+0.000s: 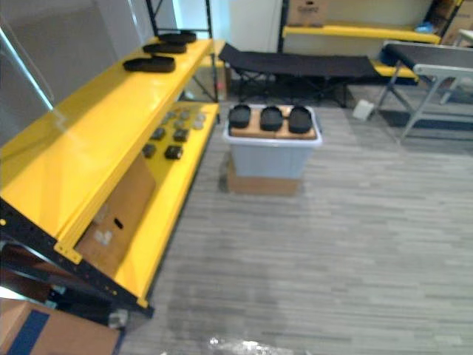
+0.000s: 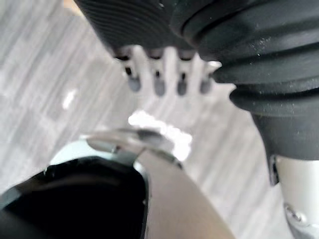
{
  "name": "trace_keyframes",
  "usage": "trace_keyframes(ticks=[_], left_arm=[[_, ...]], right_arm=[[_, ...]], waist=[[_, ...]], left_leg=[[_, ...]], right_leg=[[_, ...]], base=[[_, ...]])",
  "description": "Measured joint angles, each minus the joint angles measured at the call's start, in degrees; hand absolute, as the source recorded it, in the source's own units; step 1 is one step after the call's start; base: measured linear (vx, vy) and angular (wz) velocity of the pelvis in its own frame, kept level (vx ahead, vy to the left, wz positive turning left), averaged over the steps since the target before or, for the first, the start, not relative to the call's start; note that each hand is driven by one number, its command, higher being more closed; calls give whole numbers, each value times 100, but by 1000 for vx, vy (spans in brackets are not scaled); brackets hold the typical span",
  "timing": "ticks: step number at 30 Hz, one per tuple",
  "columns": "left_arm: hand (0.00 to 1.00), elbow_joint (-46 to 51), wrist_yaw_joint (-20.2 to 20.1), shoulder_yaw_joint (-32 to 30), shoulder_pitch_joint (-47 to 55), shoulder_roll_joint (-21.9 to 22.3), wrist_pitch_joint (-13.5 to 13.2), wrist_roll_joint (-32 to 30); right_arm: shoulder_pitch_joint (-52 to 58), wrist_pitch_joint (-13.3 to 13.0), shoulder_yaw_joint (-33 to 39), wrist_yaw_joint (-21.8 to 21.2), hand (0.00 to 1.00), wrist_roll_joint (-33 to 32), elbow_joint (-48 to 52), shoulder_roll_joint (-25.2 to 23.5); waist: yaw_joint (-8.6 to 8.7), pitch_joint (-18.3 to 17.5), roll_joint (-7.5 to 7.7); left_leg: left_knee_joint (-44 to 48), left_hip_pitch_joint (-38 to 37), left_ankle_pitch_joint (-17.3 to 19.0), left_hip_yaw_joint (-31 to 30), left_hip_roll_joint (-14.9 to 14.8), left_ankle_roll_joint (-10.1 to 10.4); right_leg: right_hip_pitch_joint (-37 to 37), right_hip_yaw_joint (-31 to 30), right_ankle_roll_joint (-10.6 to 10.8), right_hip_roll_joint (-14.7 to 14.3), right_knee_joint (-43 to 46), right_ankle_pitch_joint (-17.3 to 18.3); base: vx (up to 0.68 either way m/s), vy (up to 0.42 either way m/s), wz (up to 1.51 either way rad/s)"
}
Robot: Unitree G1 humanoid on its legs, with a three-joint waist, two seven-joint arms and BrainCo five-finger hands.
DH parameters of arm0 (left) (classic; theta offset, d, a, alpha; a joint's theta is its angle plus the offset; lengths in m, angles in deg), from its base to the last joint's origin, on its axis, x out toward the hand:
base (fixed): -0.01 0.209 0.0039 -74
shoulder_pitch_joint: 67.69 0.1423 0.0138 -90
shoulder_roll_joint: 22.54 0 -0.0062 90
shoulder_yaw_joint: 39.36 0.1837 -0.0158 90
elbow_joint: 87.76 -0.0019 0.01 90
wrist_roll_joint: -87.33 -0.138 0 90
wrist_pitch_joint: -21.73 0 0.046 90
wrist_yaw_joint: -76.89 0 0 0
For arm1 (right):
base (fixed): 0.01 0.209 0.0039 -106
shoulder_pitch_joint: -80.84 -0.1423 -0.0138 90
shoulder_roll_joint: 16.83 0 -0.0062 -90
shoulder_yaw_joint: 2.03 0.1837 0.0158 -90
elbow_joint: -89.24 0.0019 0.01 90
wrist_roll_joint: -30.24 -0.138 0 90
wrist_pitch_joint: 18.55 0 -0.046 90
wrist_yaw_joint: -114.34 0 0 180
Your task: Walk over and take plastic housings, then place them on the shelf
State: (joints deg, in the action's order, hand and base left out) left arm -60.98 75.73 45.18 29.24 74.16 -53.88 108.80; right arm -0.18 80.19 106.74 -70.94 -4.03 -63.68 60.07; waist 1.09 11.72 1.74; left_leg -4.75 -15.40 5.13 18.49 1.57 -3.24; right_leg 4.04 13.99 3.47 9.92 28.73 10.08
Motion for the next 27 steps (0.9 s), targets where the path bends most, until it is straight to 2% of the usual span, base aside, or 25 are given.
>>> trace_keyframes(ticks=[1, 2, 4, 6, 7, 8, 9, 10, 11, 12, 13, 14, 15, 17, 18, 19, 20, 21, 22, 23, 24, 25, 26, 27], left_arm=[[0, 3, 0, -14, -32, -86, 5, 11], [0, 4, -5, -28, -41, -112, 23, 10], [0, 6, -3, -175, -78, -91, 107, 7], [0, 14, 26, -497, -66, 8, 110, 7], [0, 42, 35, -606, -36, 40, 103, 10], [0, 72, 38, -656, -16, 56, 99, 10], [0, 127, 63, -737, 11, 95, 74, 11], [0, 141, 98, -745, 5, 182, 64, 25], [0, 150, 106, -777, 13, 242, 69, 58], [0, 232, 99, -944, 129, 440, 81, 185], [0, 300, 86, -1047, 138, 541, 76, 302], [0, 493, 110, -1375, 154, 646, 45, 399], [0, 611, 123, -1492, 129, 727, 51, 532], [0, 635, 90, -1563, 148, 771, 80, 577], [0, 586, 68, -1558, 168, 824, 114, 612], [0, 609, -5, -1410, 218, 799, 120, 658], [0, 622, -17, -1332, 209, 783, 120, 669], [0, 625, -19, -1253, 211, 754, 103, 656], [0, 634, -23, -1232, 216, 724, 56, 649], [0, 629, -19, -1230, 225, 731, 49, 600], [0, 631, -19, -1189, 315, 762, 37, 438], [0, 629, -20, -1183, 359, 759, 28, 434], [0, 579, -22, -1175, 431, 750, 32, 404], [0, 577, -17, -1161, 543, 611, 27, 312]], right_arm=[[1, -8, 27, -48, 0, 13, 2, -93], [6, -10, 52, -96, 0, 20, 5, -129], [167, -38, 213, -165, 0, 39, 178, -247], [298, -55, 206, -222, 0, 178, 231, -256], [382, -76, 200, -234, 0, 241, 265, -275], [435, -91, 198, -237, 0, 300, 282, -291], [517, -108, 201, -238, 0, 359, 293, -306], [570, -105, 205, -241, 0, 362, 298, -258], [606, -102, 206, -248, 0, 361, 305, -205], [650, -106, 211, -264, 0, 362, 346, -41], [582, -111, 211, -241, 0, 373, 336, -3], [442, -136, 213, -235, 0, 384, 348, 18], [305, -159, 202, -225, 0, 485, 403, 86], [139, -225, 197, -208, 0, 669, 362, 198], [78, -262, 197, -198, 0, 744, 297, 267], [-45, -322, 195, -175, 0, 806, 269, 270], [-145, -354, 194, -166, 0, 811, 264, 257], [-360, -379, 192, -111, 0, 814, 231, 224], [-528, -395, 191, -70, 0, 815, 228, 225], [-579, -395, 180, -61, 0, 816, 234, 224], [-652, -391, 57, -29, 0, 812, 241, 229], [-667, -389, -37, -1, 0, 812, 240, 225], [-669, -374, -168, 17, 0, 810, 212, 181], [-731, -353, -355, 13, 0, 811, 158, 73]], waist=[[-20, 58, 142], [-23, 72, 184], [-9, 78, 194], [-16, 87, 178], [-22, 88, 177], [-24, 88, 177], [-24, 92, 167], [-5, 64, 9], [11, -1, -101], [53, -167, -331], [27, -172, -380], [-23, -127, -412], [-13, -36, -455], [-82, 30, -603], [-130, 29, -588], [-262, 25, -551], [-301, 32, -539], [-385, 59, -495], [-444, 96, -442], [-489, 104, -444], [-594, 139, -502], [-618, 140, -510], [-696, 139, -446], [-741, 145, -270]], left_leg=[[1, -63, 50, 53, -26, 65], [2, -91, 80, 73, -48, 98], [200, -142, 291, 115, -228, 260], [706, -90, 671, 146, -384, 411], [998, -105, 941, 148, -465, 533], [1107, -140, 1052, 145, -491, 589], [1268, -207, 1293, 139, -541, 701], [1358, -270, 1489, 102, -712, 841], [1355, -283, 1565, 92, -832, 868], [1433, -324, 1528, 70, -1092, 1055], [1732, -232, 1474, 59, -1203, 1078], [2911, 264, 1288, -18, -1484, 1106], [4465, 949, 921, -169, -1880, 994], [5741, 1570, 975, -289, -2202, 1011], [5764, 1772, 1038, -318, -2080, 1003], [5383, 2079, 1082, -339, -1763, 962], [5068, 2267, 1093, -369, -1579, 941], [4197, 2537, 1049, -394, -1218, 907], [3091, 2687, 759, -400, -840, 872], [2551, 2745, 539, -414, -687, 849], [1515, 2823, 36, -483, -529, 925], [1398, 2857, -103, -554, -522, 914], [1576, 2844, -508, -563, -554, 736], [1800, 2834, -713, -505, -482, 558]], right_leg=[[159, 5, 15, -7, -187, -15], [224, 20, 33, -23, -363, -39], [383, 44, 127, -122, -1225, -251], [403, 187, 42, -94, -1596, -569], [403, 188, 0, -86, -1622, -690], [397, 188, -20, -76, -1594, -702], [417, 180, -118, -67, -1453, -757], [457, 243, -183, -121, -1133, -924], [496, 335, -183, -171, -980, -921], [465, 523, -270, -381, -928, -748], [396, 551, -304, -455, -921, -642], [231, 579, -414, -536, -988, -560], [-139, 641, -442, -680, -1247, -481], [-857, 680, -486, -898, -1700, -456], [-1159, 659, -490, -901, -1902, -452], [-1455, 578, -490, -868, -2190, -450], [-1565, 536, -485, -856, -2300, -453], [-1721, 440, -448, -793, -2443, -431], [-1850, 341, -373, -708, -2526, -367], [-1917, 299, -338, -680, -2554, -321], [-2196, 186, -276, -726, -2666, -154], [-2325, 140, -235, -769, -2689, -46], [-2507, -13, -247, -779, -2716, 103], [-2634, -166, -403, -686, -2642, 375]], base=[[139, 24, -9], [98, -8, -16], [193, -46, -9], [311, -109, -7], [272, -131, -8], [323, -182, -7], [362, -224, 3], [378, -238, 9], [550, -286, 29], [399, -185, 22], [529, -252, 11], [481, -313, 10], [481, -313, 13], [472, -267, 5], [537, -237, -31], [318, -100, -35], [482, -69, -50], [476, 8, -43], [472, 47, -43], [394, 120, -42], [315, 138, -34], [425, 214, -44], [455, 210, -40], [582, 217, -35]])
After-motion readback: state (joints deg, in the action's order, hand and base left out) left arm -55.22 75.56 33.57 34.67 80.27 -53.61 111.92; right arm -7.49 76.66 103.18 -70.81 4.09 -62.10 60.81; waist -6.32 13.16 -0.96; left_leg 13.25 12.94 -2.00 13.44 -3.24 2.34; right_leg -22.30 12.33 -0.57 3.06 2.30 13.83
